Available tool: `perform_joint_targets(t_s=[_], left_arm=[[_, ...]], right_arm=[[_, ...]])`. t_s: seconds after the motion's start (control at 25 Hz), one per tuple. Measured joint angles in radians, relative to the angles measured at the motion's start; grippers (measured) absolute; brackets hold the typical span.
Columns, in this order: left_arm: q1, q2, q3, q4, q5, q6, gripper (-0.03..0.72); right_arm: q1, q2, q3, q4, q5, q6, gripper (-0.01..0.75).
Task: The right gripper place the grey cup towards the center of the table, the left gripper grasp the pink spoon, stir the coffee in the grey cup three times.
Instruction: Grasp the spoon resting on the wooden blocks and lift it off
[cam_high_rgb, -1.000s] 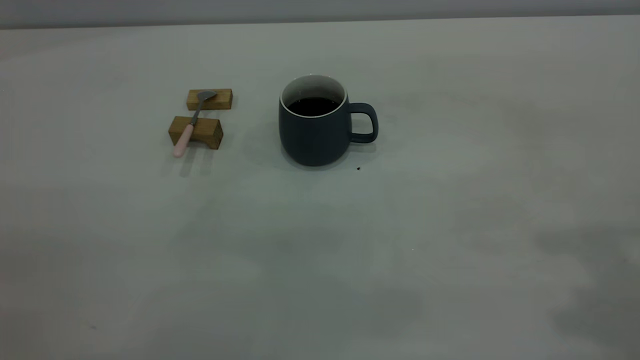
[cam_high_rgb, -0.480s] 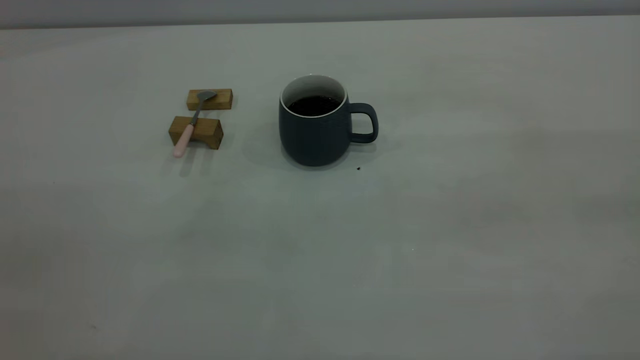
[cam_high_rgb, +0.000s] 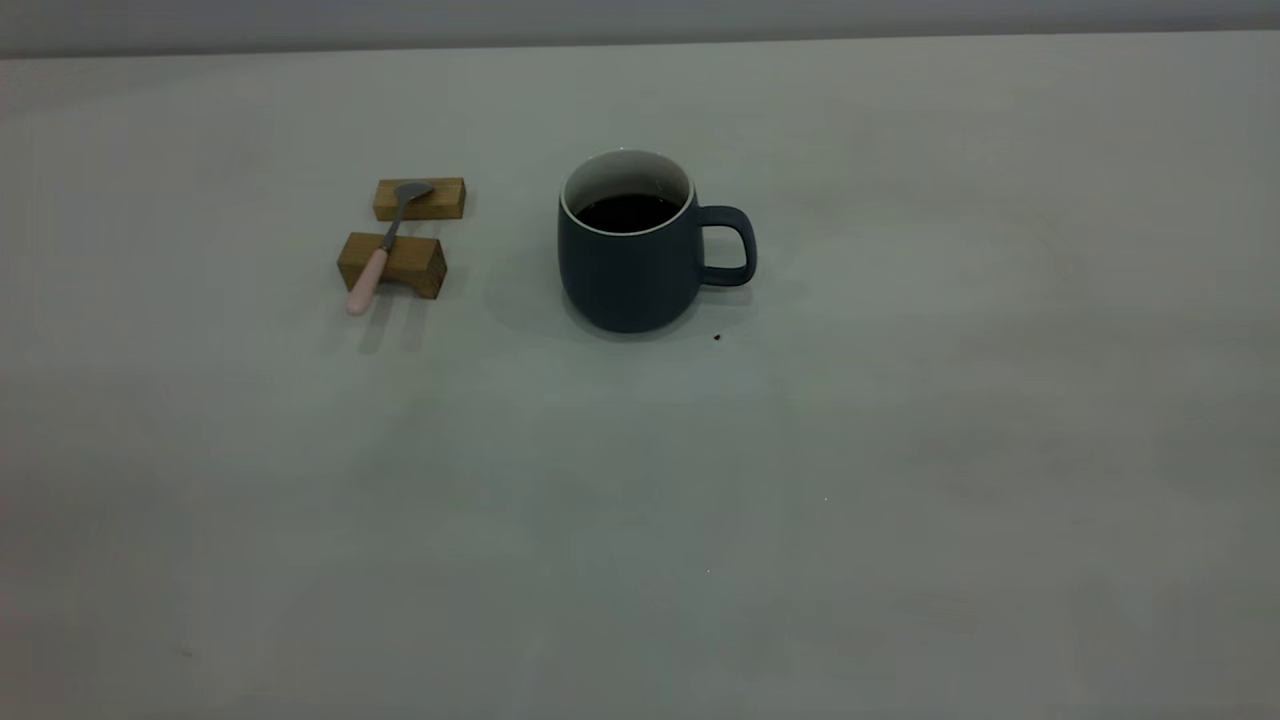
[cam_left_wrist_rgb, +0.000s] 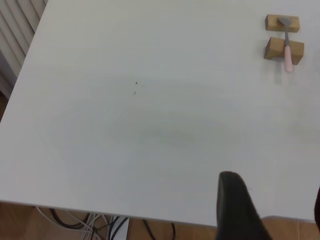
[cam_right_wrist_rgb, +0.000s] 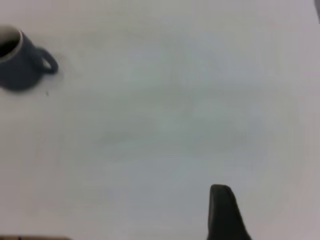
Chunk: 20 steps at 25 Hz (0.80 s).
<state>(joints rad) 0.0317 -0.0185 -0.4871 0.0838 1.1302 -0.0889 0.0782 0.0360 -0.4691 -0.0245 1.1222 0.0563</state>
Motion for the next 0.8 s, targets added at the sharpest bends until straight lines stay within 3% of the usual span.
perform_joint_targets(t_s=[0.8], left_arm=[[0.000,0.000,0.000,0.000,0.000,0.001,0.451]], right_arm=[[-0.007,-0.015,0.000,-0.006,0.006,0.002,0.493]])
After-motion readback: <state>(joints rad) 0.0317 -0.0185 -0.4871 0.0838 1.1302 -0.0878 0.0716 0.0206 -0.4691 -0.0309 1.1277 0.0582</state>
